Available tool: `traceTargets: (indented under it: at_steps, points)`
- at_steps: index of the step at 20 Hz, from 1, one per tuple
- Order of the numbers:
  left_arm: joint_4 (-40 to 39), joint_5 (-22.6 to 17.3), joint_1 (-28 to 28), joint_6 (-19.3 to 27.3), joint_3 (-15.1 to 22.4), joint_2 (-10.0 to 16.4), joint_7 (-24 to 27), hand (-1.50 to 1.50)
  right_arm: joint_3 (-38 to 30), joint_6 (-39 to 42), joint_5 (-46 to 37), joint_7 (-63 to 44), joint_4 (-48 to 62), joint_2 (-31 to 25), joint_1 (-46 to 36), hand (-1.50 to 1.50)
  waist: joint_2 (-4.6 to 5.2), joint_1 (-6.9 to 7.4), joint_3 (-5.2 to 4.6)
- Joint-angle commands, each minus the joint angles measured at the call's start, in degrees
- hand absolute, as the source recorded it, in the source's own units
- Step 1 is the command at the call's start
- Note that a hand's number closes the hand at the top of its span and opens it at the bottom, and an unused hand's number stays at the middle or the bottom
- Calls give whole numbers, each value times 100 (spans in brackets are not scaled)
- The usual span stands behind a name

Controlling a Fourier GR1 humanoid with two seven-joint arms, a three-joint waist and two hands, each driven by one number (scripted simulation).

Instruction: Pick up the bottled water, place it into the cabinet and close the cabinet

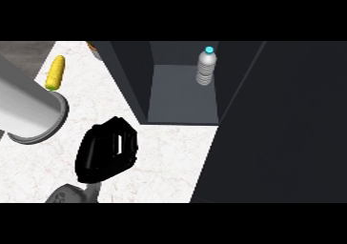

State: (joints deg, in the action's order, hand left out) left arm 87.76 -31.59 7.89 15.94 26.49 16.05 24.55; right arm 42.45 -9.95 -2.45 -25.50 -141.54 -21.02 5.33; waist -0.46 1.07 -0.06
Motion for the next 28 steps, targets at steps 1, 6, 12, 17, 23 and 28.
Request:
traceTargets:
  at_steps: [1, 6, 12, 17, 23, 28]
  points:
    - [788, -271, -708, -322, -359, 618, -132, 150, 956, -151, -670, -657, -400, 416, -231, 150, -2, -39, -5]
    - [1366, -132, -1395, -195, -279, 566, -6, 150, 1081, -152, -657, -1203, 585, 1500, -1361, 150, 22, -4, -2]
    - [1210, -354, -1746, -640, -761, 771, 343, 150, 1771, -278, -1270, -1427, 1241, 2054, -2262, 150, 6, 18, -9]
    - [1490, -689, -2086, -1144, -1118, 1200, 269, 150, 1240, -837, -1484, -1327, 1676, 2044, -3070, 150, 12, 127, -16]
    - [1330, -729, -2225, -1319, -1303, 1219, 438, 150, 534, -1446, -1039, -1372, 2306, 2039, -3566, 150, 76, 231, -20]
    - [1518, -935, -2430, -1706, -1648, 1588, 359, 150, -449, -1654, -221, -1182, 3275, 2069, -4302, 150, 98, 227, -3]
